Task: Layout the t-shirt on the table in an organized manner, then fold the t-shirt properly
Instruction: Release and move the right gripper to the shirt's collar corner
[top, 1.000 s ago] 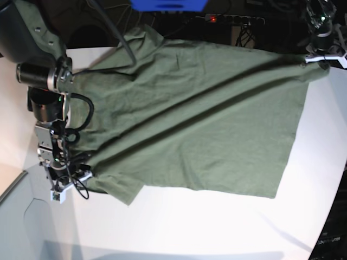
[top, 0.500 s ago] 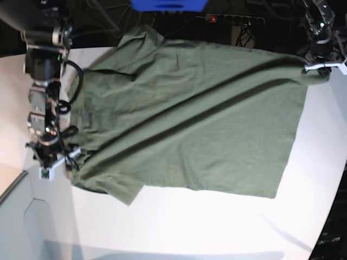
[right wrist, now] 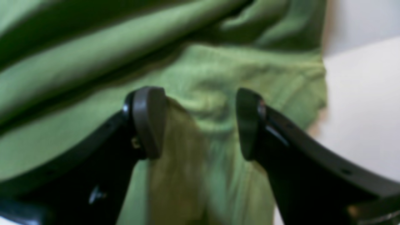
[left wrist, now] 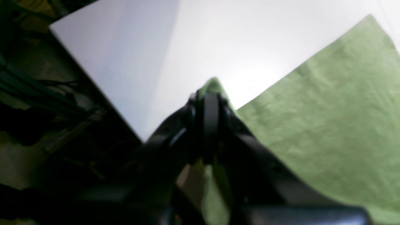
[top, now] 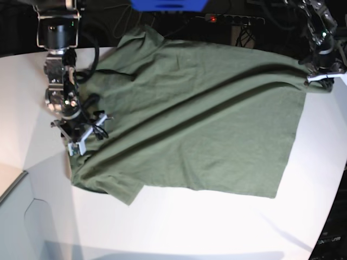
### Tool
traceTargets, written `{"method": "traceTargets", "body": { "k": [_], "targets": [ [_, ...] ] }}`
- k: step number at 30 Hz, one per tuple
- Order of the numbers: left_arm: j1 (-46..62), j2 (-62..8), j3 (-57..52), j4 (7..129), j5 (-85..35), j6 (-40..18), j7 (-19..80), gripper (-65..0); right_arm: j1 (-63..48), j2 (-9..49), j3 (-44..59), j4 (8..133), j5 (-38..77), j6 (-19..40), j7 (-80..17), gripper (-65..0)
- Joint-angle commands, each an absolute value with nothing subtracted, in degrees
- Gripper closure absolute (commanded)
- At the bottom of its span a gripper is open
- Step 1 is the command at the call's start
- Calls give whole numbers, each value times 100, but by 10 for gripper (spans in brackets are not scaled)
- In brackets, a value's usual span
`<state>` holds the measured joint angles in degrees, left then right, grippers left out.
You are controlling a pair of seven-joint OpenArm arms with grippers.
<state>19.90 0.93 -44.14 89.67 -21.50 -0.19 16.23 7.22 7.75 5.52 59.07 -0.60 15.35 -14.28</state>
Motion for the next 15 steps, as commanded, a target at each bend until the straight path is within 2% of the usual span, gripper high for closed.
{"method": "traceTargets", "body": {
  "k": [1,6,12,15],
  "targets": [
    [2000,40,-4435,9068,-2176,-31,1473,-1,998,813,567,5710,-31,1552,-1358,-354],
    [1675,40,-4444,8980,-2149,-31,1473,-1,2167,813,567,3960,-31,1552,-1138,-354],
    [1007,40,-4435,8787,-2149,-31,1473,-1,3442,813,567,2035,-40,1534,233,-356],
    [752,48,-4435,8813,-2149,-31,1473,-1,3846,804,567,1587,-40,1516,734,-356]
  ]
}}
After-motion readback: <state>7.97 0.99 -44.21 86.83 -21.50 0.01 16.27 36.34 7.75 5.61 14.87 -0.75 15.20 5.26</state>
